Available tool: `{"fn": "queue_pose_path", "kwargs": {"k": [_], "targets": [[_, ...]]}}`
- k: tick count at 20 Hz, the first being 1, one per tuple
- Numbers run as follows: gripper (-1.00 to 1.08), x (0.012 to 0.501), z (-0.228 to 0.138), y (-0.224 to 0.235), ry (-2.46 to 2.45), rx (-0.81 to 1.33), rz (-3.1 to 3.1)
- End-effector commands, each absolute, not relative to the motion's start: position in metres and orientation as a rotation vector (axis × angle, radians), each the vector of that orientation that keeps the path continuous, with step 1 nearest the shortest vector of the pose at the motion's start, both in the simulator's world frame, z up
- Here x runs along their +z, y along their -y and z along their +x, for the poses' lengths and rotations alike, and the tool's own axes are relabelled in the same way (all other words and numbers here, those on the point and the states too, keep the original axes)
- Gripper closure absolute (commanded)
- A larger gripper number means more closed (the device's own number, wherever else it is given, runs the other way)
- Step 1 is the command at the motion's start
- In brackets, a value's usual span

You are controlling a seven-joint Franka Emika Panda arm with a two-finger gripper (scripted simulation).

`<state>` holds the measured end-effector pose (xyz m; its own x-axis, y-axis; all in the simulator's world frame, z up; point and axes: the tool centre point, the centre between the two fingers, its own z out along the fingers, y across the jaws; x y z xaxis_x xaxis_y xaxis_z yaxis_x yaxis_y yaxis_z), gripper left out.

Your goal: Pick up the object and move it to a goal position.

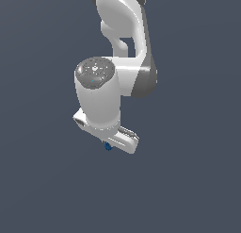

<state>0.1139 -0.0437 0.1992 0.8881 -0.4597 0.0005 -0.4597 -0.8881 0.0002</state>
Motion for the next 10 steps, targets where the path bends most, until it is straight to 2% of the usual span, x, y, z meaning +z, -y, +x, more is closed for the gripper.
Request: {"fn": "queue_pose_path", "kwargs": {"k": [1, 10], "targets": [[1.08, 0.2042, 0.1188, 0.0434, 0.743, 0.0, 3.052], [1.08, 0.2104, 0.1256, 0.0429, 0.743, 0.0, 3.052]]}}
